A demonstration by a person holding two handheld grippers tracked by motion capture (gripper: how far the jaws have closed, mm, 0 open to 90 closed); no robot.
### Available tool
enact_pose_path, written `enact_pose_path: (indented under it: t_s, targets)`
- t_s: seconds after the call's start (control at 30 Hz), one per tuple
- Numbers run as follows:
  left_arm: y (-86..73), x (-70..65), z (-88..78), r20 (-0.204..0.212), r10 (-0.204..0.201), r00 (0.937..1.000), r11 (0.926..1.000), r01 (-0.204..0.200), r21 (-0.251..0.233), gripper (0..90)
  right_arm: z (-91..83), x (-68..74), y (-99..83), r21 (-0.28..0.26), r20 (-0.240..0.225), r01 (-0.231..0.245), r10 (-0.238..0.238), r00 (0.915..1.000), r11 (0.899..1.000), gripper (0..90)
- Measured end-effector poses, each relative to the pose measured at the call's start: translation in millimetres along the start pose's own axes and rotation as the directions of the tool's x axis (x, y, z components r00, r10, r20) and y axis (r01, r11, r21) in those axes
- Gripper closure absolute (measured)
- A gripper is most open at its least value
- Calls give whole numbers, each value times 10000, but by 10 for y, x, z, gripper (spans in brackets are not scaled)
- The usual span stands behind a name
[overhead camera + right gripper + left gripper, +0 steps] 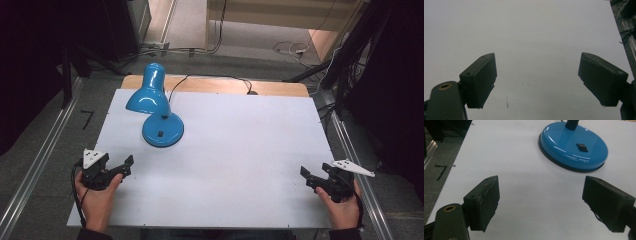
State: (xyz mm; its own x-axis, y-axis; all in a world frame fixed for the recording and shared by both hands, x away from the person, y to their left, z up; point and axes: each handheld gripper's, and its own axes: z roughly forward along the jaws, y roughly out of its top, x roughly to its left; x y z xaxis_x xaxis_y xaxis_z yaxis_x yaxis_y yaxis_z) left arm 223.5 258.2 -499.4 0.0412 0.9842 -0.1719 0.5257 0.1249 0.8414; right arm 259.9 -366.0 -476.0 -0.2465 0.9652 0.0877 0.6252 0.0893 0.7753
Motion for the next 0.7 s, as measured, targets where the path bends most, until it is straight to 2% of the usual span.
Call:
enact_pose_path:
  t_s: [0.07,0.33,0.7]
  targets:
    - [10,-20,7,3,70,10000,10000,-70,-35,148,4,-17,5,-77,-43,-105,105,9999,9999,141]
    - [17,-70,78,171,148,9997,9999,-150,86,148,55,3,19,-48,-56,72,-72,10000,10000,141]
    - [15,-72,86,248,-13,9997,10000,10,99,151,92,39,28,71,-122,140,-140,9998,9999,141]
